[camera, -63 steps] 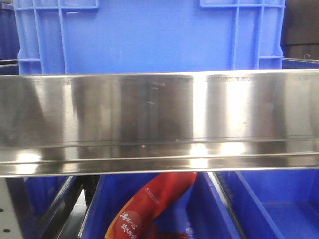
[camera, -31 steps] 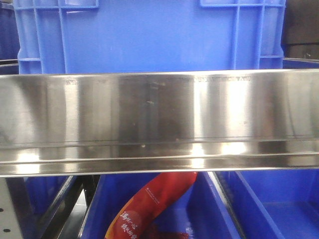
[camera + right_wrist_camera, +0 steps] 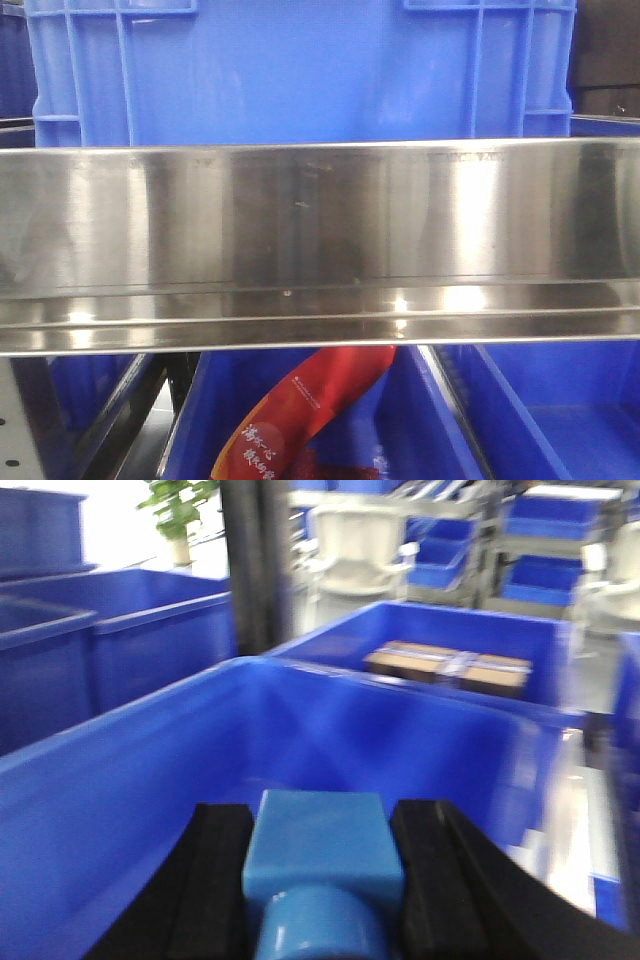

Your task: Grab block from conveyor and place in blue bin

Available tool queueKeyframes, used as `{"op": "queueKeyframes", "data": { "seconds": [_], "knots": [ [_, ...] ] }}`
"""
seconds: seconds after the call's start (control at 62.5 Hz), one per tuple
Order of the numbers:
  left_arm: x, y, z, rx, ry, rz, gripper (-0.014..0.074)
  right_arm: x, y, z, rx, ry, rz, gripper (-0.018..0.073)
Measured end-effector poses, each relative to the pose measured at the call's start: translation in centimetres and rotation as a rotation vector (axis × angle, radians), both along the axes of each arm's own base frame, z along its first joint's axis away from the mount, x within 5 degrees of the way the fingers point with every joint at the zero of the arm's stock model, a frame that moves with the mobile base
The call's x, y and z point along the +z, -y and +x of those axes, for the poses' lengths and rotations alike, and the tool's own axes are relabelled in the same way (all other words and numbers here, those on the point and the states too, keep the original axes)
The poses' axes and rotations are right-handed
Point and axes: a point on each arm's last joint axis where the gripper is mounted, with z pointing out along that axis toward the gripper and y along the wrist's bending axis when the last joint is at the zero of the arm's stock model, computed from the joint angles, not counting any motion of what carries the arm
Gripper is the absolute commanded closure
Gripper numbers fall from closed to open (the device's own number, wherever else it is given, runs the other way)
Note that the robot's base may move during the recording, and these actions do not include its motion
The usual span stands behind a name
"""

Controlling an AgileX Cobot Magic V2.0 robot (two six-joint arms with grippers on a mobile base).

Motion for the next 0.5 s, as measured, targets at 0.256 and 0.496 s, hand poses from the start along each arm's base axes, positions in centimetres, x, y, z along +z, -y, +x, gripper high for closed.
{"op": "queueKeyframes", "data": {
  "seconds": [0.256, 0.496],
  "knots": [
    [-2.8, 5.9, 3.5, -0.123, -0.056, 0.006, 0.0706, -1.9, -2.3, 2.8, 0.026, -0.069, -0.037, 0.0667],
    [-5.6, 8.3, 6.1, -0.121, -0.093, 0.019, 0.0329, -3.1, -3.0, 3.7, 0.031, -0.108, -0.059, 0.0169]
  ]
}}
